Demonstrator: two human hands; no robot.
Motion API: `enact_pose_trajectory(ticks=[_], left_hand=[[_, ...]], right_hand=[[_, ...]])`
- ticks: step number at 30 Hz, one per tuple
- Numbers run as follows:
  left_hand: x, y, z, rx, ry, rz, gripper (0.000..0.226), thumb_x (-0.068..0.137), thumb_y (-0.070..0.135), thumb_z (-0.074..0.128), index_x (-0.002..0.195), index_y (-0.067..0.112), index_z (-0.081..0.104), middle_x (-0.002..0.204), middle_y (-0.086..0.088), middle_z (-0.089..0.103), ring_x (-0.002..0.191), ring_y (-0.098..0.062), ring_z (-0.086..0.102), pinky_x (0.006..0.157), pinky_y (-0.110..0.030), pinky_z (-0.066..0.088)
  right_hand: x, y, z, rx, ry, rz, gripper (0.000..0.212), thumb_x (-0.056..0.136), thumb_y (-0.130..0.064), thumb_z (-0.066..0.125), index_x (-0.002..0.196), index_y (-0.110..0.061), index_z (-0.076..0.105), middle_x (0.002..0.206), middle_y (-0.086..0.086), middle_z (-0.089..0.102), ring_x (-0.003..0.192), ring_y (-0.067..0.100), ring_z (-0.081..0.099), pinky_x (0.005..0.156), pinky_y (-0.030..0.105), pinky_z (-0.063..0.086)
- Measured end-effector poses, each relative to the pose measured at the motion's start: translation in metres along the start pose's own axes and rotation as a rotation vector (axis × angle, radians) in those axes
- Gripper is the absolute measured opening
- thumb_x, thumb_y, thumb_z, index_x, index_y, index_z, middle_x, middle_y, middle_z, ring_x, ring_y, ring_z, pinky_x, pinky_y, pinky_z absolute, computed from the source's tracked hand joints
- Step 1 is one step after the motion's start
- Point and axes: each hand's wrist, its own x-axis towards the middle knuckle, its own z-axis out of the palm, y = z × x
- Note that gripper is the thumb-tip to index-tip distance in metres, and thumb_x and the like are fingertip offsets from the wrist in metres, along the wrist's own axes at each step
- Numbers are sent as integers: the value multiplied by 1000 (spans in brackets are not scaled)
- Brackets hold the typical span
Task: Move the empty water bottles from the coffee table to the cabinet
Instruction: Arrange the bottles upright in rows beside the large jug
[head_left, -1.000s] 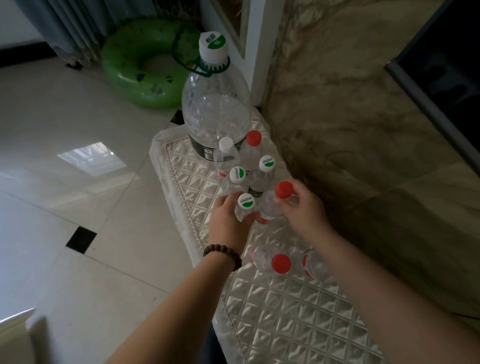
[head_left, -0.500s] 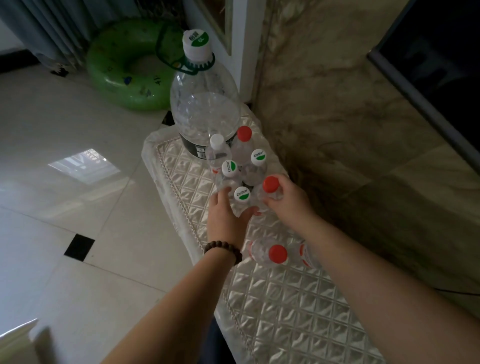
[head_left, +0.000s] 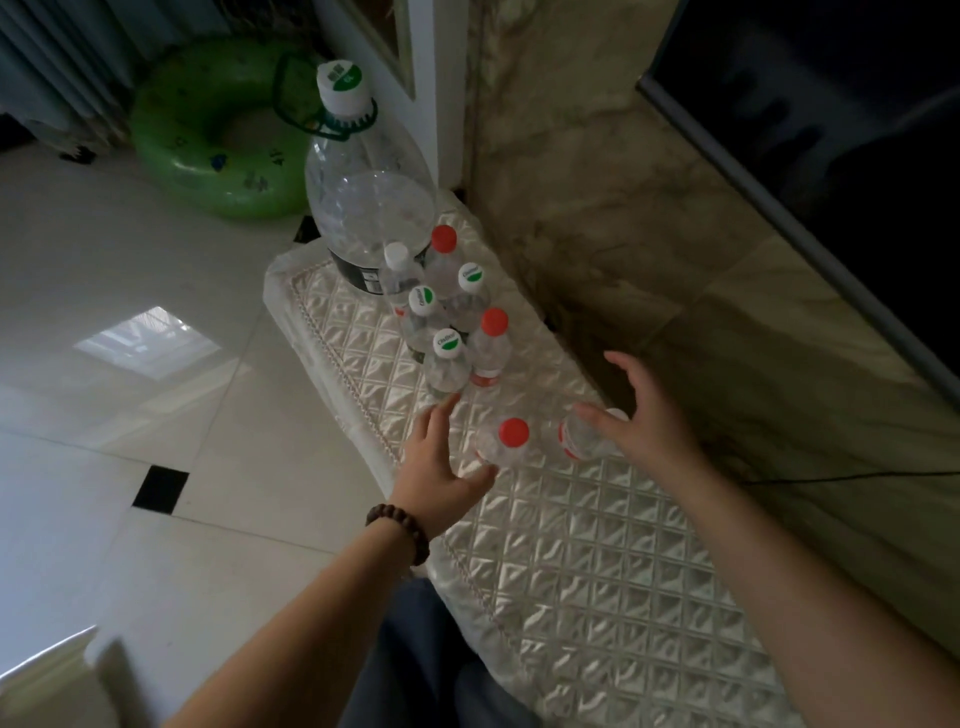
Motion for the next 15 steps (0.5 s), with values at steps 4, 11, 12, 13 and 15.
enact_pose_trajectory(ticks=[4, 11, 12, 13, 15], left_hand=[[6, 4, 27, 34, 38, -60, 99, 68, 51, 77, 146, 33, 19, 150, 3, 23, 136, -17, 29, 107, -33, 31], [28, 16, 65, -6, 136, -133, 78, 70, 38, 80, 135, 24, 39, 142, -3, 35, 123, -23, 45, 98, -29, 40], [31, 18, 67, -3, 153, -129, 72, 72, 35, 79, 132, 22, 42, 138, -3, 38, 119, -22, 48, 91, -25, 39], [32, 19, 68, -1, 166, -125, 67, 73, 33, 78, 129, 22, 44, 135, -3, 41, 115, -22, 50, 87, -24, 38], [34, 18, 68, -13, 185, -128, 62, 74, 31, 77, 127, 21, 45, 131, -3, 45, 109, -21, 53, 83, -24, 38]], right_hand=[[-15, 25, 5, -38, -12, 70, 89, 70, -45, 77, 144, -30, 30, 157, 1, 21, 143, 19, 24, 111, 39, 30], [-16, 42, 22, 108, 34, 134, 90, 72, -31, 79, 147, -21, 29, 153, 4, 32, 138, 22, 34, 109, 36, 34], [-14, 43, 23, 108, 40, 141, 87, 74, -30, 78, 146, -20, 30, 151, 5, 34, 137, 22, 35, 106, 34, 34], [-11, 44, 24, 103, 48, 145, 85, 75, -29, 78, 145, -19, 32, 150, 6, 36, 136, 23, 37, 104, 32, 33], [-6, 45, 26, 101, 60, 154, 81, 75, -27, 78, 143, -18, 35, 146, 7, 42, 133, 23, 41, 102, 31, 34]])
